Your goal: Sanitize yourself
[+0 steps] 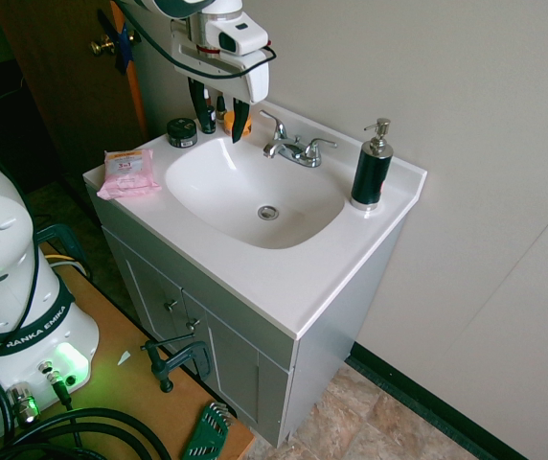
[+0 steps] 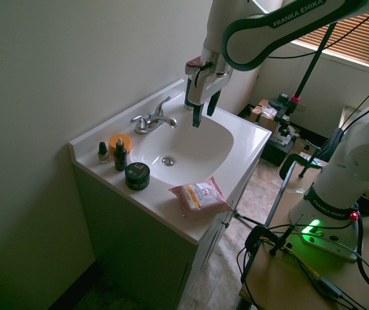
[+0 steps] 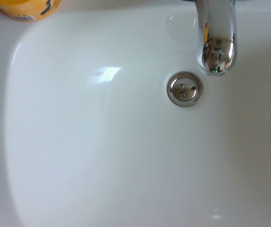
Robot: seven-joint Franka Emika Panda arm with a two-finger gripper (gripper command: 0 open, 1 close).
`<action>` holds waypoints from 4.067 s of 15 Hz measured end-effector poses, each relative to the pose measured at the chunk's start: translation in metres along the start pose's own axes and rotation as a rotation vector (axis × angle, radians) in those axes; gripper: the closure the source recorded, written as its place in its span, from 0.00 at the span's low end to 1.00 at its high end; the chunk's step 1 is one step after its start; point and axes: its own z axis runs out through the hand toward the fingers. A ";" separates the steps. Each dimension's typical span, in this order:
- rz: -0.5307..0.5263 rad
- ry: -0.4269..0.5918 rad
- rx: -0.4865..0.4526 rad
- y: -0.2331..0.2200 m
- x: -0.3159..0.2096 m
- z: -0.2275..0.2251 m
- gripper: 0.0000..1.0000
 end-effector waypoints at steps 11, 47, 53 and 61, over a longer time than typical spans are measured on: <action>0.116 0.059 0.087 -0.054 0.130 -0.078 1.00; 0.362 0.060 0.029 0.058 0.293 -0.046 1.00; 0.344 0.055 0.072 0.060 0.291 -0.058 0.00; 0.232 -0.014 0.086 0.088 0.190 -0.064 0.00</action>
